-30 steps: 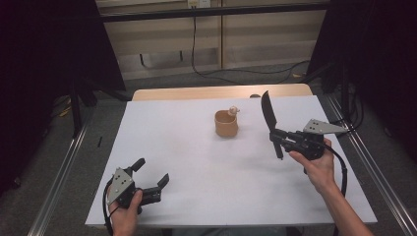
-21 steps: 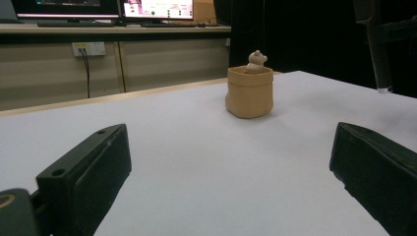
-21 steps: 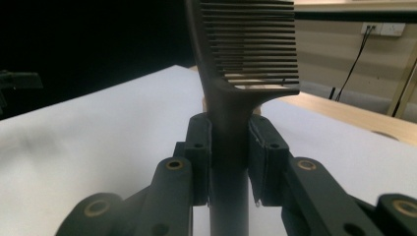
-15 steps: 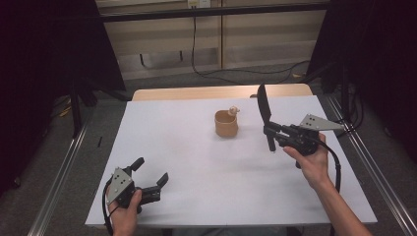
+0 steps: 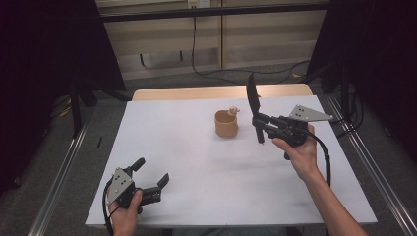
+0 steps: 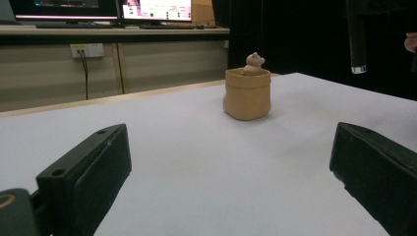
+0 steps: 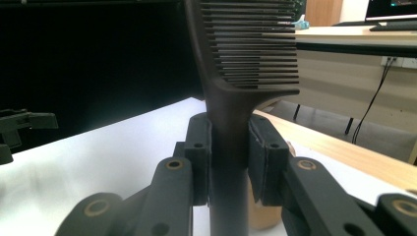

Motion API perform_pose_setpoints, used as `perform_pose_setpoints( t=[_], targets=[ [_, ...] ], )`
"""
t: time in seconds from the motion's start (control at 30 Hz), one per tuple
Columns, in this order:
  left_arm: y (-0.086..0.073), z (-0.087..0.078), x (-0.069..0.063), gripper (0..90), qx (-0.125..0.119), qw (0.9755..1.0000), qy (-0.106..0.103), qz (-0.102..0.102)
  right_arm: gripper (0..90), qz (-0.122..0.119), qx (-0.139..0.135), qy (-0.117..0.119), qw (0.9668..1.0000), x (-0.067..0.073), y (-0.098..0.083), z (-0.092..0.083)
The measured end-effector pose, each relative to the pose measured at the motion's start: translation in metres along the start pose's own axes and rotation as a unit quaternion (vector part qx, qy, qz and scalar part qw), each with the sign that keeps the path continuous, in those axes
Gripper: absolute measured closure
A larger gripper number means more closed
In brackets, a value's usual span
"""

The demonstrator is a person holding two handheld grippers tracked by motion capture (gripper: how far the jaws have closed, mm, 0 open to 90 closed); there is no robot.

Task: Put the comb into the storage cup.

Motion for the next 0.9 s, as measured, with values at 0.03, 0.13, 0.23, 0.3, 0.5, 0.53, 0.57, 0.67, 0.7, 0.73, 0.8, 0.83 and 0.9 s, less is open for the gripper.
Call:
perform_pose_setpoints(
  t=[0.03, 0.13, 0.23, 0.3, 0.5, 0.53, 0.57, 0.67, 0.7, 0.73, 0.8, 0.83, 0.9],
  targets=[
    [0.0, 0.0, 0.0, 2.2, 0.0, 1.0, 0.001, 0.001, 72.6, -0.002, -0.002, 0.003, 1.0, 0.0, 0.002, 0.002],
    [-0.001, 0.0, -0.001, 2.2, 0.001, 1.0, -0.002, 0.002, 72.6, 0.0, -0.003, 0.003, 1.0, -0.001, 0.007, 0.008],
    [0.0, 0.001, -0.001, 2.2, 0.0, 1.0, -0.001, 0.002, 72.6, 0.002, -0.007, 0.001, 1.0, -0.003, 0.008, 0.014],
    [0.0, 0.0, -0.001, 2.2, 0.001, 1.0, -0.001, 0.003, 72.6, 0.006, -0.011, 0.0, 0.9999, -0.004, 0.009, 0.017],
    [-0.001, 0.0, -0.001, 2.2, 0.003, 1.0, -0.003, 0.002, 72.6, 0.017, -0.019, 0.001, 0.9997, -0.003, 0.007, 0.029],
    [-0.001, 0.0, -0.001, 2.2, 0.001, 1.0, -0.002, 0.0, 72.6, 0.016, -0.019, 0.001, 0.9997, -0.004, 0.006, 0.03],
    [0.0, 0.0, -0.001, 2.2, 0.002, 1.0, -0.003, 0.003, 72.6, 0.019, -0.02, 0.001, 0.9996, -0.005, 0.004, 0.031],
    [0.0, 0.0, -0.001, 2.2, 0.002, 1.0, -0.002, 0.001, 72.6, 0.023, -0.019, -0.003, 0.9996, -0.007, 0.001, 0.036],
    [-0.001, 0.0, -0.001, 2.2, 0.002, 1.0, -0.002, 0.0, 72.6, 0.023, -0.017, -0.005, 0.9996, -0.007, -0.001, 0.037],
    [-0.001, 0.001, -0.001, 2.2, 0.002, 1.0, -0.001, -0.001, 72.6, 0.024, -0.018, -0.005, 0.9995, -0.008, -0.002, 0.038],
    [-0.001, 0.0, -0.001, 2.2, 0.003, 1.0, -0.002, 0.002, 72.6, 0.024, -0.018, -0.006, 0.9995, -0.009, -0.003, 0.041],
    [-0.001, 0.0, -0.001, 2.2, 0.003, 1.0, -0.002, 0.003, 72.6, 0.024, -0.018, -0.006, 0.9995, -0.009, -0.003, 0.042],
    [-0.001, 0.0, -0.001, 2.2, 0.001, 1.0, 0.0, -0.001, 72.6, 0.024, -0.017, -0.007, 0.9995, -0.01, -0.002, 0.045]
  ],
)
Point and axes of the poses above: each handheld gripper's, and its own axes: z roughly forward along the jaws, y roughly out of its top, x roughly to its left, the point moved 4 cm from there along z, roughly forward along the jaws, and after that the axes turned 12 degrees about -x, right-handed, at the moved point
